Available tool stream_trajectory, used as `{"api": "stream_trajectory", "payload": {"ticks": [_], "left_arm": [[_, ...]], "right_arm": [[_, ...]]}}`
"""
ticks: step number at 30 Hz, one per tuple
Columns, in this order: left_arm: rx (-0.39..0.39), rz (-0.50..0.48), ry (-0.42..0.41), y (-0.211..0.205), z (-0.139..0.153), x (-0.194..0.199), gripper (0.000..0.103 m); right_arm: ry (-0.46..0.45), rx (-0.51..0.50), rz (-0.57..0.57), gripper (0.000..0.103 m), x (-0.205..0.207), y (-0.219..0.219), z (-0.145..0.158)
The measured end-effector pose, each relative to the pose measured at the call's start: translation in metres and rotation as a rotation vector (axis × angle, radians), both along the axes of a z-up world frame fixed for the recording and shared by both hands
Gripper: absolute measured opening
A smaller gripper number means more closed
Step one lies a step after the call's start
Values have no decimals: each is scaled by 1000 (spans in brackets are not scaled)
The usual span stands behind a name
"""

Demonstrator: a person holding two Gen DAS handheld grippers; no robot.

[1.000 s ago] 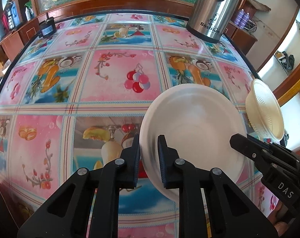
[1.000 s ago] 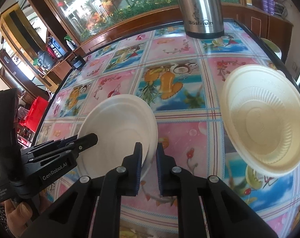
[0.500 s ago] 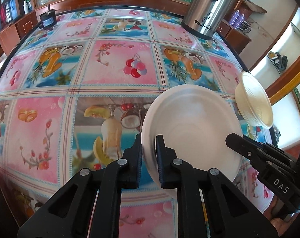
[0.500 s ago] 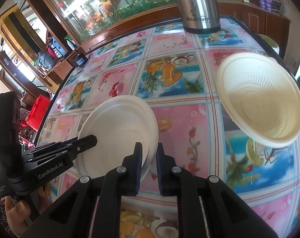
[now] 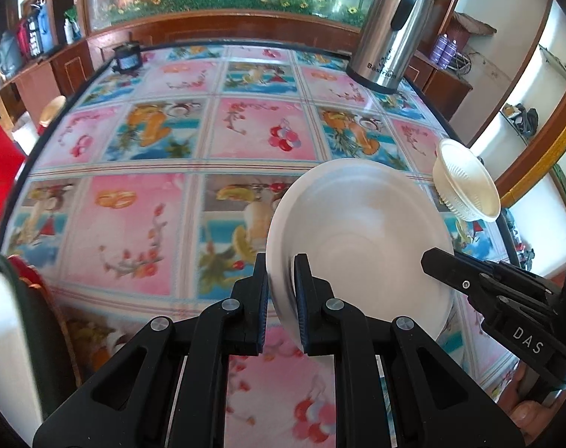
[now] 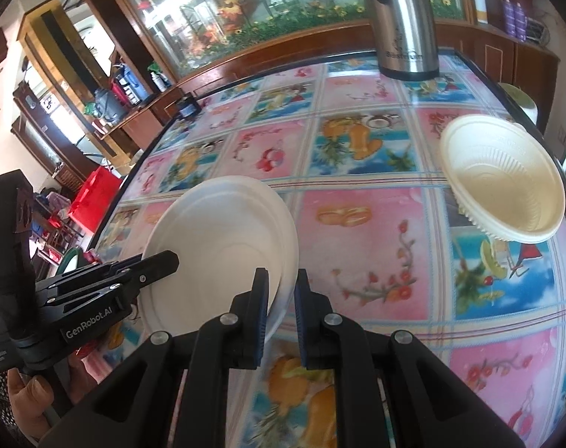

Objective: Organize plates and bowls
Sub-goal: 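Lift the white bowl with the right tool and carry it to the basin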

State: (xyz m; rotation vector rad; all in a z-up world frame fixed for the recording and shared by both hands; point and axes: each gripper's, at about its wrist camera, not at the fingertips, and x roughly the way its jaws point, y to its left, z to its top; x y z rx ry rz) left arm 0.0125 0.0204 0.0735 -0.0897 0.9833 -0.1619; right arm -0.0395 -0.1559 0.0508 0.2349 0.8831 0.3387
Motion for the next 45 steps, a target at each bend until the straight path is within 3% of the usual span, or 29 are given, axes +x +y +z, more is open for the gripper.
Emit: {"api": "stream_trajectory", "payload": {"ticks": [30,45], "left_arm": [[-5,207,-132,152,45,-88,13],[-16,352,-112,230,33,-122,13]], "right_arm": [[-105,-44,232,15,-28,150,39],[-110,-95,387,15,-33,238,40]]}}
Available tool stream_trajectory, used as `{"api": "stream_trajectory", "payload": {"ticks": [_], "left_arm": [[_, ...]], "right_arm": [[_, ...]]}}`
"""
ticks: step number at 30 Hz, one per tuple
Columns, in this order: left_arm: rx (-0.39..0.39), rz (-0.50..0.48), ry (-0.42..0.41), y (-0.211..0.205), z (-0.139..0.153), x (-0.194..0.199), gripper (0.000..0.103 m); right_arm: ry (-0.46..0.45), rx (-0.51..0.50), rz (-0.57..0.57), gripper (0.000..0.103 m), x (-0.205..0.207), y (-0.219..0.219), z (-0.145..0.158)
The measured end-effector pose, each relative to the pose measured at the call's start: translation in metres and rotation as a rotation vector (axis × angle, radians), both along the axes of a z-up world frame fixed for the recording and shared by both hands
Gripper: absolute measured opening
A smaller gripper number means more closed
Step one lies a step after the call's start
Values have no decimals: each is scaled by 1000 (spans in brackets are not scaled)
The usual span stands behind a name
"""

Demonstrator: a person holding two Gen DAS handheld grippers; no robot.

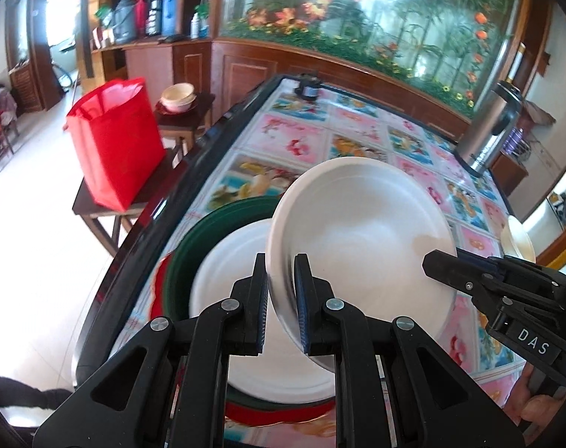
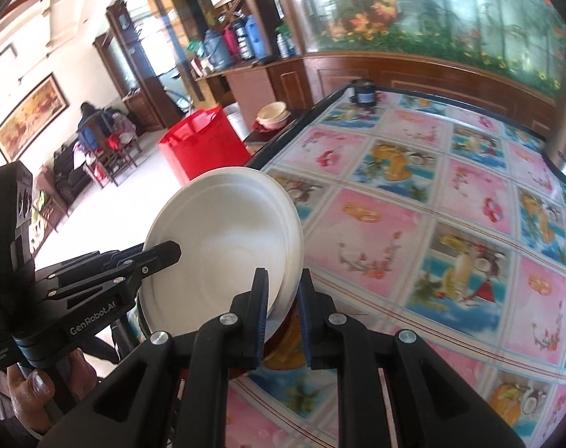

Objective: Organize plates and bowls
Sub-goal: 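Lift the white bowl with the right tool and carry it to the basin, then lower the white bowl into the stack and open the right tool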

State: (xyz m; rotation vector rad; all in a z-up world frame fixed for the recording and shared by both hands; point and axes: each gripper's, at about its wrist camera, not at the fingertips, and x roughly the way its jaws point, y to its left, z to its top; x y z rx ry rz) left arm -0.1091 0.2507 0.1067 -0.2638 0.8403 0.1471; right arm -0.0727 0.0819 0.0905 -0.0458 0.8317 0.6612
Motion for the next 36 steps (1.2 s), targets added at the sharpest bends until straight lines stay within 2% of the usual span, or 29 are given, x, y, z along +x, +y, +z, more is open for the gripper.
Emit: {"api": "stream_trajectory", "payload": {"ticks": [7,18,29,31,32,33,36], "left_arm": [[-5,31,40,17,-20,-7,13],[1,48,65,25,-39,-9,13],[71,78,41,18,-45,-6,13],[81,80,38,17,-45,-6,17],[86,80,36,16,-45,-5,24],[88,80,35,16,-45,-5,35],[109,75,7,11,-41,-5,49]], "right_arm": [[30,-49,44,15,1,27,-16],[61,-72,61,15,-4,39,-28],[78,-52,44,15,-3,33,-29],[77,-51,42,15,-4,33,-29],[75,-52,40,15,-4,32,-28],[74,-52,37,16,-4,31,-28],[81,-38,27,19,-2,25,-29]]}}
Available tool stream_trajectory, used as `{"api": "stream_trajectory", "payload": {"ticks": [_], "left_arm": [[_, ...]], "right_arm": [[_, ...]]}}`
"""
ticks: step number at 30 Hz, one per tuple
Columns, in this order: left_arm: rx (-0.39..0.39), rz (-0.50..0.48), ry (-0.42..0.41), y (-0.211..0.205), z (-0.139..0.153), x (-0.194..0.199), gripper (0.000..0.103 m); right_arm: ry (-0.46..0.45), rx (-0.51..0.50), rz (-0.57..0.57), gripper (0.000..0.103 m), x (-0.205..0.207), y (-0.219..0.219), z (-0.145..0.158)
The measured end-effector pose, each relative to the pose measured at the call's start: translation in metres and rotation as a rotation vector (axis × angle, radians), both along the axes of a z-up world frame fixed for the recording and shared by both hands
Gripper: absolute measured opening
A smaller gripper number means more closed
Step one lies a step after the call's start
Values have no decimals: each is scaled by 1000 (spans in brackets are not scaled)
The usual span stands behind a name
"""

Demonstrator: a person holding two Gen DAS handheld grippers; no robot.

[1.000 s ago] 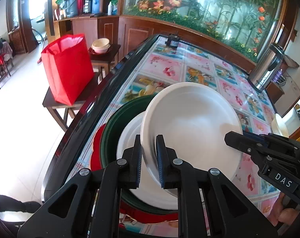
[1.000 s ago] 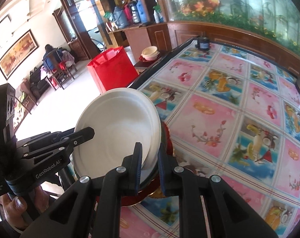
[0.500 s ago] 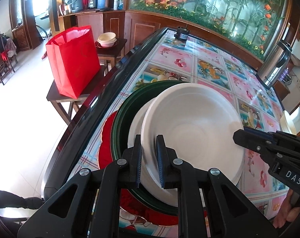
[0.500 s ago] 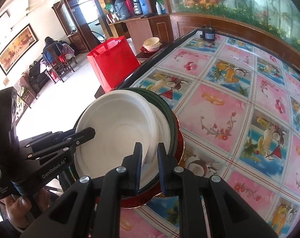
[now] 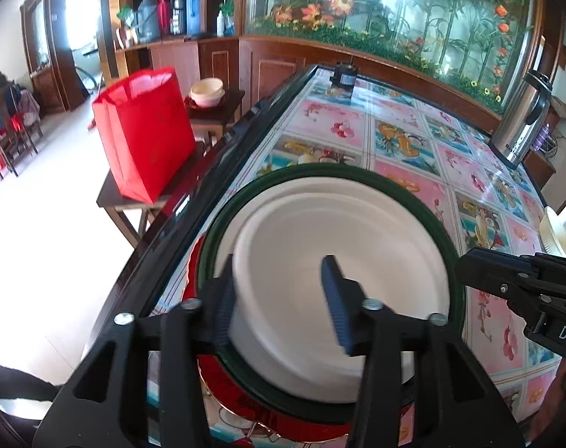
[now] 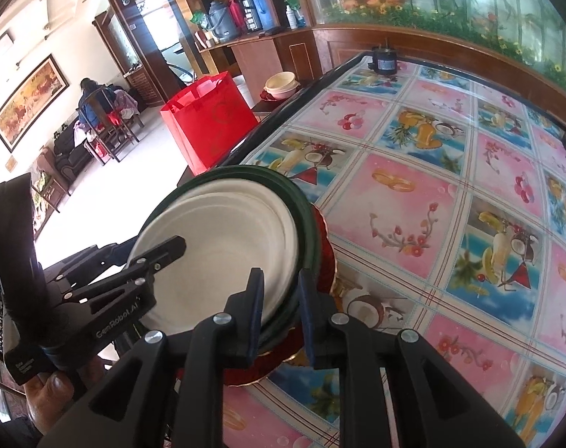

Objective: Organize plates and bowls
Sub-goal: 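Lower the white bowl into the stack and open the right tool, then move the right tool to the beige paper bowl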

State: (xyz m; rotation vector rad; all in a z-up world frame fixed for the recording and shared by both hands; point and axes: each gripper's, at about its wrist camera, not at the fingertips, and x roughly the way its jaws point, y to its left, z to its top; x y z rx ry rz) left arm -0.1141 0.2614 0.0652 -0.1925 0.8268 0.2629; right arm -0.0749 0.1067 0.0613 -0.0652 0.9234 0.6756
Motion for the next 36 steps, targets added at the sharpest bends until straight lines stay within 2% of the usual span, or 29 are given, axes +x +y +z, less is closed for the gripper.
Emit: {"api": "stream_trajectory", "payload": {"ticks": [1,3,5,8,10,15,23,36], "left_arm": [[16,3,-6,-2,1,0,50],[37,13,-20,-5,4,-1,60],[50,24,-35,-5,7,-2,64],[45,40,-68,-3,15,-4,64],[55,37,-81,-6,21,-3,65],[59,9,-113,-21,33,1,65],[43,-121,-124,-80,41,27,65],[7,-339,-66,-195,33,76,65]], "right_arm": [[2,5,-4,20,0,-2,0],[9,13,-10,22,2,-6,-1],[11,16,-17,23,2,-10,-2],[10,29,-18,25,-1,-15,0],[6,34,-20,30,-2,-18,1],[7,48,-35,32,-2,-29,2],[12,64,-131,38,7,-75,-2],[17,91,-353,40,12,-195,-3]]}}
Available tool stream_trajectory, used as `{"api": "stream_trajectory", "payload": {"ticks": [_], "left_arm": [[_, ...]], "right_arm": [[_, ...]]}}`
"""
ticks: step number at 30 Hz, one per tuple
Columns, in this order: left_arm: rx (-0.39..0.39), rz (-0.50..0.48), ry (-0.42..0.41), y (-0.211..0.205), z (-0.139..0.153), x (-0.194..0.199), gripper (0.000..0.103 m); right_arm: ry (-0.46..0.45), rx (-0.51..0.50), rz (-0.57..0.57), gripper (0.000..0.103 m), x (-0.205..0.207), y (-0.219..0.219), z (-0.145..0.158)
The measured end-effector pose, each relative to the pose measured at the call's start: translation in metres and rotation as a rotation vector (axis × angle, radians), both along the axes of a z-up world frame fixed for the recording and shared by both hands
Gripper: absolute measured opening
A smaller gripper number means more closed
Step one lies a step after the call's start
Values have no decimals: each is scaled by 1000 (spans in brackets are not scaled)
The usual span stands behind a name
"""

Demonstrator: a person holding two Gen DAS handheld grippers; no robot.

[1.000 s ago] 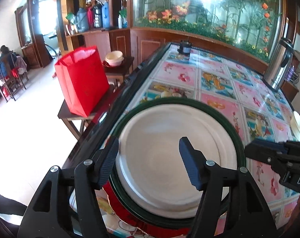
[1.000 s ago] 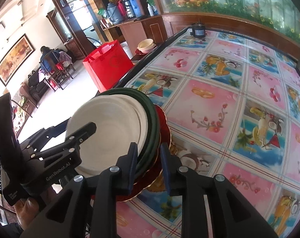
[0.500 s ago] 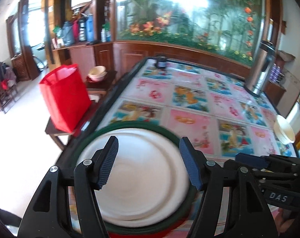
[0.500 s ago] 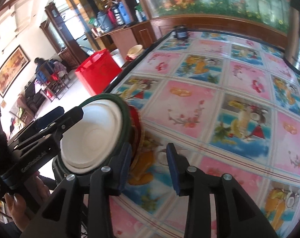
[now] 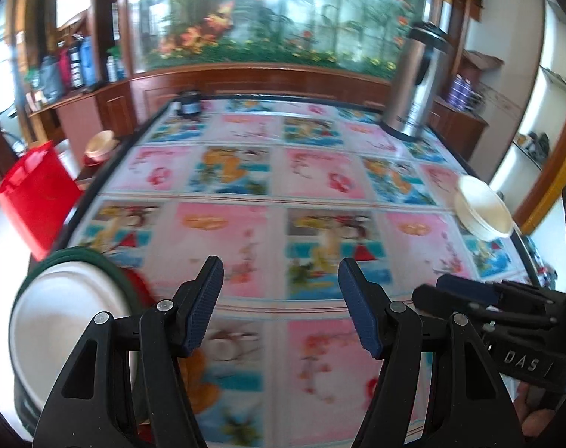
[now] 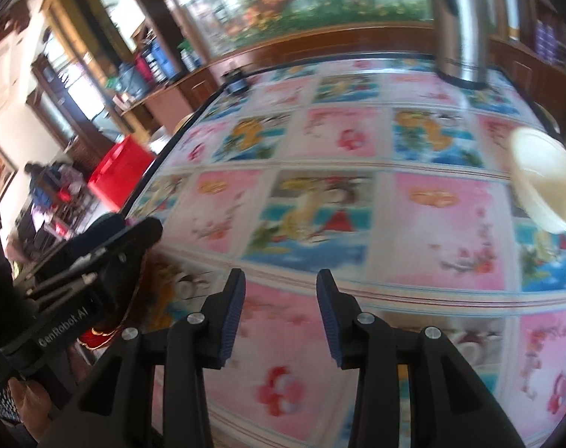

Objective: Organize plates and bowls
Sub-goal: 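Move the right tool to the beige paper bowl, then close the right tool on the rim of the beige bowl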

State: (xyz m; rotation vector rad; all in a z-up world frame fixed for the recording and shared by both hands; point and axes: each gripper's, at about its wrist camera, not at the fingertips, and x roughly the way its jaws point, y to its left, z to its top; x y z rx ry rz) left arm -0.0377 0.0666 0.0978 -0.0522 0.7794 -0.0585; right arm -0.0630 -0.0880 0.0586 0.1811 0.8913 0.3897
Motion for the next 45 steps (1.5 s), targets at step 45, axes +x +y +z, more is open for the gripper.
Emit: {"api": "stream_trajectory", "payload": {"ticks": [45], "left_arm": [[-76,-289,296,-267,-64,190,56]], "right_arm": [[61,102,-439,24,77,-296,-27]]}}
